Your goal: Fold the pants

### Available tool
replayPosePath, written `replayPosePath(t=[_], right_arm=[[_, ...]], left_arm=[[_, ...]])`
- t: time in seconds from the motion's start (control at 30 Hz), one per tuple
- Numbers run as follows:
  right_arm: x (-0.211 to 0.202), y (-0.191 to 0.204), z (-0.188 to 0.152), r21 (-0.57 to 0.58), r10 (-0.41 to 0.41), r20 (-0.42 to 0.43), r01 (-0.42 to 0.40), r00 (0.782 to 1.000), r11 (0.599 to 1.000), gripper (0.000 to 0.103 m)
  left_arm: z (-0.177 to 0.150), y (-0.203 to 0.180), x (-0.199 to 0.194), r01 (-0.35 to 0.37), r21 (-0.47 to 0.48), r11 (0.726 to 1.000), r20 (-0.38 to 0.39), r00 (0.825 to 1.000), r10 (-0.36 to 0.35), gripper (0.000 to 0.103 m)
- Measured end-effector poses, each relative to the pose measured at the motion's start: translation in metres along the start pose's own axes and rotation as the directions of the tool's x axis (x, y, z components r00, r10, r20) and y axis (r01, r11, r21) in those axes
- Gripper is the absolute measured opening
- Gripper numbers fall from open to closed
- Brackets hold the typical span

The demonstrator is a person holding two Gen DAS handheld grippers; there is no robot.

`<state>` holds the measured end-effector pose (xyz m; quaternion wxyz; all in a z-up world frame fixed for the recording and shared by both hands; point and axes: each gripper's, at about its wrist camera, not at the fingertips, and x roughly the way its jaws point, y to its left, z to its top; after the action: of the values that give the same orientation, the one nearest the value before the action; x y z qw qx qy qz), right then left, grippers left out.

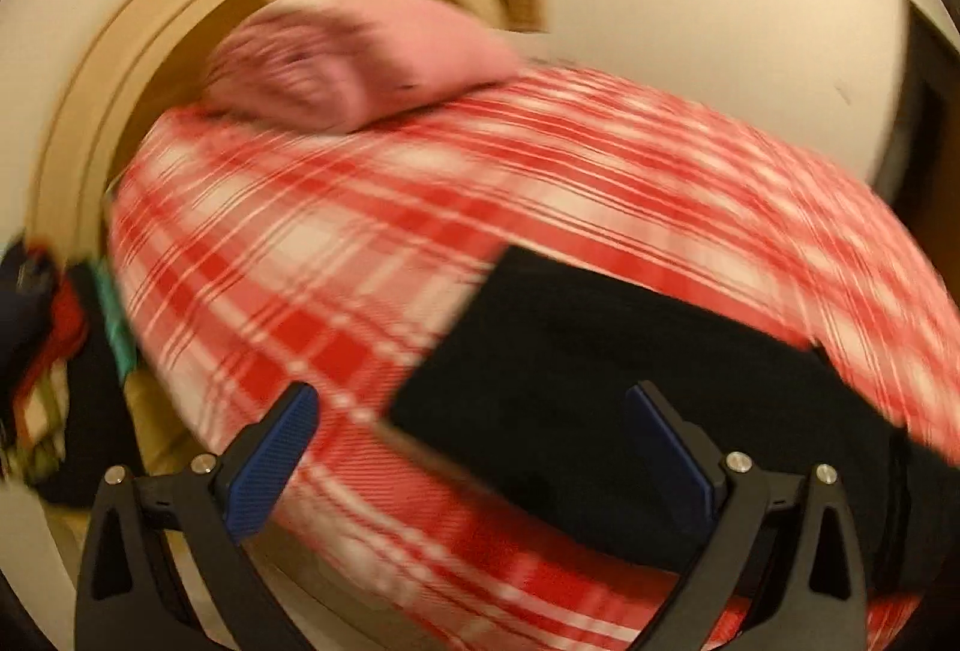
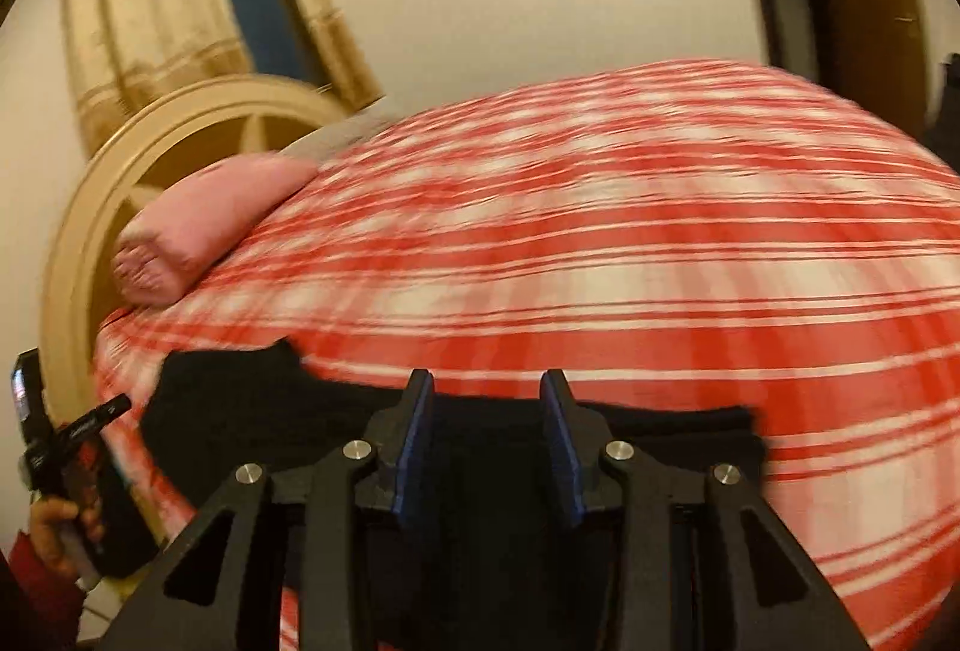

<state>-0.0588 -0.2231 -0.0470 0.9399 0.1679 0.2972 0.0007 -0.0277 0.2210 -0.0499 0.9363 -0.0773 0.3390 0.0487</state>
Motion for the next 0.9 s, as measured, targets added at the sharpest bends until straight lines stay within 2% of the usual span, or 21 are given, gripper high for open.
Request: replayPosePath(t=[0.1, 0.23, 0.3, 0.37, 0.4, 0.47, 0.57, 0.73, 0.83, 0.9], right_arm=[[0.011, 0.026, -0.006, -0.042, 0.052, -0.043, -0.054, 0.998, 0.998, 0.039], [0.014, 0.049, -0.012, -0.105, 0.057, -0.071, -0.064, 0.996, 0.992, 0.039], [0.014, 0.049, -0.012, -0.103, 0.054, -0.079, -0.062, 0.995, 0.993, 0.039], [0.014, 0.047, -0.011, -0.086, 0.051, -0.081, -0.058, 0.995, 0.995, 0.039], [0.015, 0.046, -0.01, -0.078, 0.05, -0.081, -0.057, 0.995, 0.995, 0.039], [0.014, 0.043, -0.008, -0.062, 0.044, -0.082, -0.049, 0.996, 0.997, 0.039], [0.017, 0.042, -0.008, -0.052, 0.039, -0.097, -0.044, 0.995, 0.998, 0.039], [0.017, 0.039, -0.01, -0.029, 0.048, -0.096, -0.051, 0.994, 0.998, 0.039], [0.015, 0.037, -0.009, -0.022, 0.047, -0.091, -0.05, 0.995, 0.999, 0.039], [0.014, 0.034, -0.009, -0.011, 0.045, -0.087, -0.046, 0.995, 0.999, 0.039]], left_arm=[[0.0, 0.017, 0.008, 0.024, -0.085, 0.996, -0.003, 1.0, -0.024, 0.102], [0.0, 0.009, 0.025, 0.027, -0.082, 0.996, 0.021, 0.999, -0.026, 0.101], [-0.004, 0.009, 0.036, 0.065, -0.116, 0.991, -0.013, 0.998, -0.067, 0.092], [-0.011, 0.007, 0.048, 0.127, -0.195, 0.972, -0.06, 0.988, -0.141, 0.09], [-0.016, 0.007, 0.053, 0.132, -0.232, 0.964, -0.083, 0.984, -0.155, 0.09], [-0.026, 0.005, 0.06, 0.127, -0.276, 0.953, -0.108, 0.981, -0.162, 0.09], [-0.024, -0.004, 0.057, 0.119, -0.247, 0.962, -0.085, 0.986, -0.144, 0.089], [-0.021, 0.006, 0.061, 0.146, -0.331, 0.932, -0.068, 0.982, -0.178, 0.078], [-0.023, 0.005, 0.06, 0.131, -0.308, 0.942, -0.062, 0.986, -0.157, 0.067], [-0.023, 0.009, 0.058, 0.151, -0.316, 0.937, -0.054, 0.983, -0.177, 0.05]])
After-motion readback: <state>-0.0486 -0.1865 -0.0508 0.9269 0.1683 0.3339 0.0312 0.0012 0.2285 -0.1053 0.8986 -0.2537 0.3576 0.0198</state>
